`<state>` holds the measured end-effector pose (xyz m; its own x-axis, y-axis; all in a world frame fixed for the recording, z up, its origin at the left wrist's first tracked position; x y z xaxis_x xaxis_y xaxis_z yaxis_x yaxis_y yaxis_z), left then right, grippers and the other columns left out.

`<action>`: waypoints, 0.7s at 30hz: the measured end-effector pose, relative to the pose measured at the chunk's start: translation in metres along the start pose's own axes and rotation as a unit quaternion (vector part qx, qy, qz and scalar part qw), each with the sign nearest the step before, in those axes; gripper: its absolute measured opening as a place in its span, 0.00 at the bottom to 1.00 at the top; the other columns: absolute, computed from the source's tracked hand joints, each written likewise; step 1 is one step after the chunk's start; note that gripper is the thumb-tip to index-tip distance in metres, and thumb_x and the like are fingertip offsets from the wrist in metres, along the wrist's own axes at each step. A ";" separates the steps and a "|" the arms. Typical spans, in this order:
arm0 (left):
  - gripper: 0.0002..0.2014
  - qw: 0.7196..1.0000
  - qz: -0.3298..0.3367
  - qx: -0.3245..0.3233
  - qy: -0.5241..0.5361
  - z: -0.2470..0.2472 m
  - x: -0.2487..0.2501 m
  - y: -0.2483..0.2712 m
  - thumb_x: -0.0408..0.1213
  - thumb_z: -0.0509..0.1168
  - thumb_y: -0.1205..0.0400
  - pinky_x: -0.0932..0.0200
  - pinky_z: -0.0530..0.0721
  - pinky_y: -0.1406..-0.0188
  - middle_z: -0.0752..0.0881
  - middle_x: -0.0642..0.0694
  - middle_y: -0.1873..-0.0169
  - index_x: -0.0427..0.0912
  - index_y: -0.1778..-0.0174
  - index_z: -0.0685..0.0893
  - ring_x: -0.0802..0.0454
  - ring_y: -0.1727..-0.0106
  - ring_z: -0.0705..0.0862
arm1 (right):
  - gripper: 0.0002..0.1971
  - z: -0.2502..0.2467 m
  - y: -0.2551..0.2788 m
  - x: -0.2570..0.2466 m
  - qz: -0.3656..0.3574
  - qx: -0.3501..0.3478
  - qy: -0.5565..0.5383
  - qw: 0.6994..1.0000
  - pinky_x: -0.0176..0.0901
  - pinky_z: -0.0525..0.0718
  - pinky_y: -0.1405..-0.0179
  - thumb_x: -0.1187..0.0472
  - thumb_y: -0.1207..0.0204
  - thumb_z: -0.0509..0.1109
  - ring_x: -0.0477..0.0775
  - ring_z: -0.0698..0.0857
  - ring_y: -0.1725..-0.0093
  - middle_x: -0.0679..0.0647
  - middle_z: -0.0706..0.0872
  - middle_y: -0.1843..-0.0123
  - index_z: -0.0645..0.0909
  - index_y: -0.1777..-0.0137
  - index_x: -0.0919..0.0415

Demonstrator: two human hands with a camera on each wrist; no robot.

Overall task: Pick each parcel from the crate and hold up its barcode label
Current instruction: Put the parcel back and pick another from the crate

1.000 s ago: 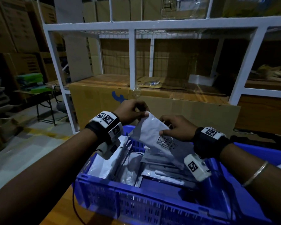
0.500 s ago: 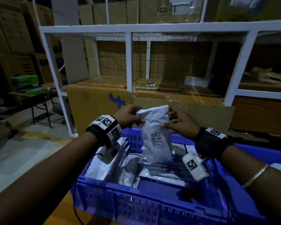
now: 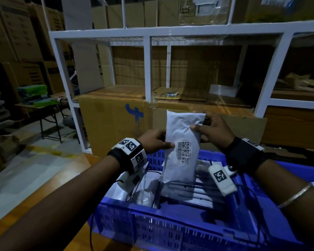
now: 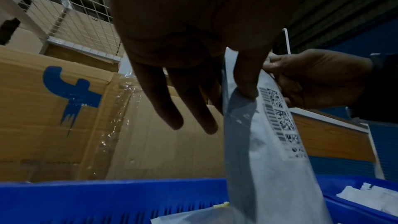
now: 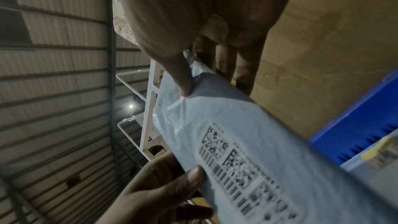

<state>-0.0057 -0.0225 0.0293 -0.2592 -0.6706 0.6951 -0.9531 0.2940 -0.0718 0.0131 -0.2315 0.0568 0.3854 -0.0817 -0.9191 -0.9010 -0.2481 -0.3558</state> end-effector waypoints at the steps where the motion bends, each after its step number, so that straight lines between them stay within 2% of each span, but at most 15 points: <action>1: 0.19 1.000 0.001 0.004 -0.015 -0.001 0.000 -0.001 0.42 0.72 0.20 0.43 0.84 0.38 0.88 0.44 0.42 0.40 0.35 0.83 0.47 0.43 0.87 | 0.14 -0.002 0.000 0.001 -0.004 -0.002 0.017 1.000 0.44 0.86 0.73 0.72 0.25 0.74 0.50 0.88 0.54 0.54 0.90 0.50 0.81 0.40 0.64; 3: 0.19 0.999 0.008 0.016 -0.048 -0.007 0.003 -0.001 0.41 0.71 0.19 0.43 0.83 0.39 0.88 0.42 0.41 0.40 0.33 0.82 0.44 0.42 0.87 | 0.19 -0.008 -0.001 0.005 -0.013 0.004 0.075 0.997 0.53 0.89 0.67 0.69 0.29 0.78 0.53 0.88 0.53 0.53 0.89 0.49 0.80 0.41 0.56; 6: 0.22 0.988 0.027 0.040 -0.149 -0.017 0.012 -0.002 0.41 0.68 0.18 0.50 0.82 0.44 0.88 0.38 0.43 0.42 0.27 0.77 0.41 0.42 0.85 | 0.26 -0.018 -0.005 0.007 -0.054 0.015 0.165 0.985 0.52 0.88 0.58 0.67 0.35 0.83 0.55 0.87 0.50 0.49 0.86 0.45 0.77 0.43 0.46; 8: 0.24 0.976 0.032 0.044 -0.213 -0.020 0.018 -0.004 0.41 0.67 0.17 0.54 0.79 0.48 0.87 0.37 0.42 0.42 0.24 0.74 0.40 0.41 0.84 | 0.29 -0.020 -0.007 0.002 -0.112 0.018 0.244 0.963 0.48 0.85 0.47 0.63 0.37 0.85 0.52 0.84 0.43 0.49 0.84 0.41 0.77 0.38 0.48; 10: 0.21 0.969 0.038 0.029 -0.243 -0.018 0.023 -0.007 0.41 0.66 0.16 0.57 0.75 0.52 0.86 0.37 0.41 0.41 0.28 0.76 0.40 0.41 0.83 | 0.32 -0.016 -0.008 -0.005 -0.170 -0.006 0.309 0.936 0.48 0.82 0.41 0.57 0.38 0.85 0.51 0.82 0.39 0.51 0.82 0.37 0.77 0.33 0.51; 12: 0.18 0.964 0.044 0.005 -0.263 -0.013 0.029 -0.009 0.40 0.66 0.16 0.58 0.73 0.53 0.85 0.38 0.42 0.40 0.31 0.78 0.40 0.41 0.83 | 0.31 -0.011 -0.009 -0.008 -0.174 -0.044 0.333 0.926 0.47 0.82 0.42 0.54 0.37 0.85 0.51 0.83 0.42 0.52 0.84 0.39 0.79 0.34 0.51; 16: 0.16 0.959 0.064 -0.019 -0.275 -0.005 0.038 -0.010 0.41 0.67 0.17 0.60 0.71 0.57 0.86 0.39 0.44 0.38 0.36 0.81 0.42 0.45 0.83 | 0.17 -0.010 -0.015 0.002 -0.146 -0.109 0.352 0.918 0.46 0.81 0.53 0.54 0.35 0.84 0.51 0.86 0.51 0.49 0.87 0.52 0.85 0.48 0.48; 18: 0.17 0.960 0.060 -0.031 -0.273 -0.007 0.037 -0.007 0.45 0.67 0.17 0.60 0.73 0.57 0.87 0.41 0.44 0.38 0.38 0.82 0.44 0.46 0.84 | 0.12 -0.013 -0.016 0.009 -0.127 -0.128 0.351 0.919 0.50 0.83 0.53 0.56 0.34 0.83 0.51 0.86 0.53 0.48 0.88 0.55 0.86 0.53 0.49; 21: 0.19 0.966 0.044 -0.047 -0.251 -0.011 0.023 -0.002 0.50 0.66 0.18 0.54 0.80 0.55 0.88 0.40 0.51 0.35 0.48 0.85 0.43 0.52 0.85 | 0.08 -0.022 -0.016 0.017 -0.107 -0.126 0.333 0.928 0.58 0.85 0.52 0.59 0.33 0.81 0.53 0.87 0.55 0.47 0.88 0.59 0.85 0.57 0.48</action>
<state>-0.0078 -0.0308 0.0535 -0.4036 -0.8792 0.2530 -0.9119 0.4089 -0.0337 0.0384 -0.2502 0.0505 0.6642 -0.5625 -0.4924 -0.7461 -0.5395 -0.3901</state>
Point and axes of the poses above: each hand's wrist, its own y-axis away from the middle knuckle, its own z-axis out of the palm, x = y × z, the point moved 3 cm from there along -y, towards the middle knuckle
